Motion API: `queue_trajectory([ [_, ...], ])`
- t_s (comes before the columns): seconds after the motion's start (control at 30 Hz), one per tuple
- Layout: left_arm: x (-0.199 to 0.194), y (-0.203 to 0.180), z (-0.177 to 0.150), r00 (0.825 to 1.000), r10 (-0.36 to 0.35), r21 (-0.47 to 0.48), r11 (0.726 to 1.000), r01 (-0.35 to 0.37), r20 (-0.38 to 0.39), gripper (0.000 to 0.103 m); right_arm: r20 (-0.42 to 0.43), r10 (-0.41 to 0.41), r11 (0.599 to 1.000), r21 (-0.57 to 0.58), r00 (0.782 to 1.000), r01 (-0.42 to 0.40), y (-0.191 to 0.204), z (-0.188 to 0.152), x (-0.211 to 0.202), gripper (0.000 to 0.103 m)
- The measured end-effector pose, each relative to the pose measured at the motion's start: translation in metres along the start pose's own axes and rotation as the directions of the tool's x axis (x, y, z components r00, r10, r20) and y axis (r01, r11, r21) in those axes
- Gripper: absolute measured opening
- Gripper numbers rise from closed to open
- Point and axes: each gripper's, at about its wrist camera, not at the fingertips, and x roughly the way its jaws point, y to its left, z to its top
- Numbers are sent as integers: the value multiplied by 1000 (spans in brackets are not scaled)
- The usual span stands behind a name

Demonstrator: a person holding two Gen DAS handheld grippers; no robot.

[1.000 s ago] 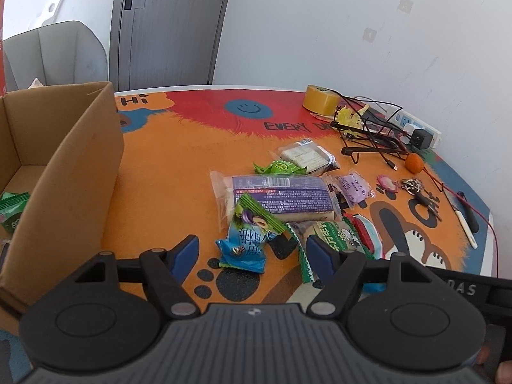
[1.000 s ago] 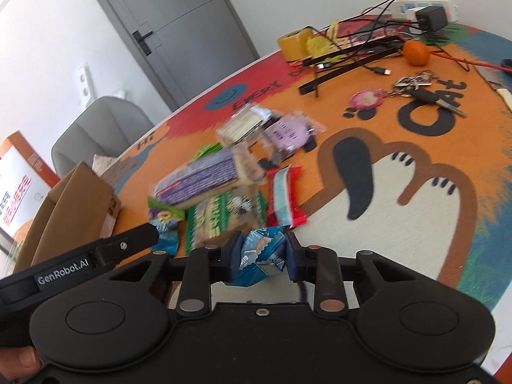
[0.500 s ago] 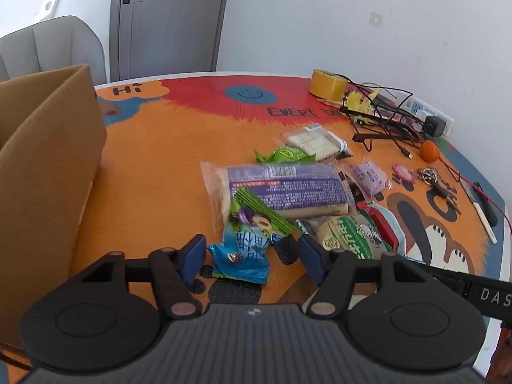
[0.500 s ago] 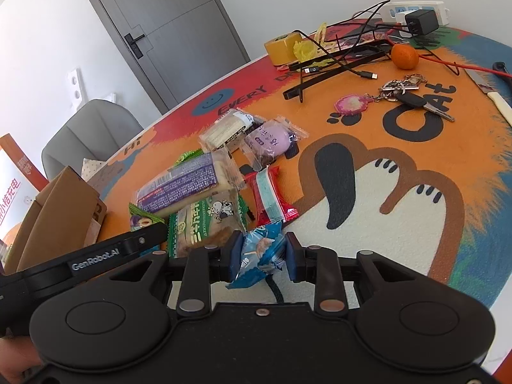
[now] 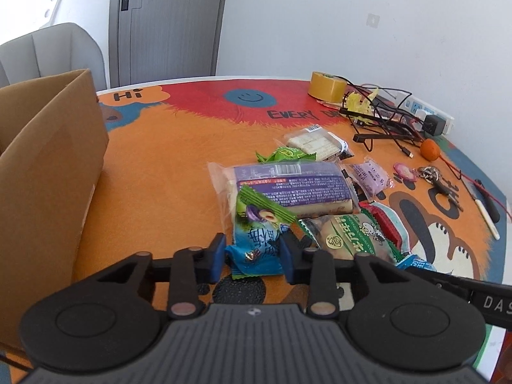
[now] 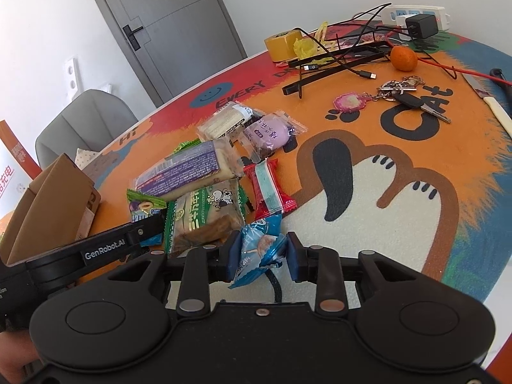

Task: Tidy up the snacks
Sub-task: 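Lift the blue candy with the right tool while the left tool grasps the green cartoon snack packet, then carry the green packet in the left tool and blue candy in the right tool to the box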

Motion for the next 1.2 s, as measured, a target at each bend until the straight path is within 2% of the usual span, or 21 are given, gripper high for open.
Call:
queue_trajectory([
  [0.87,-85,13,11,991,-30,-26,999,34,129,29,102,92,995,-34,991,-89,37,7,-36,29],
  [1.2,-114,34,23,984,7,-50,999,2,180,29,127,148,988,-71,981,-140,68,15,-40,29],
])
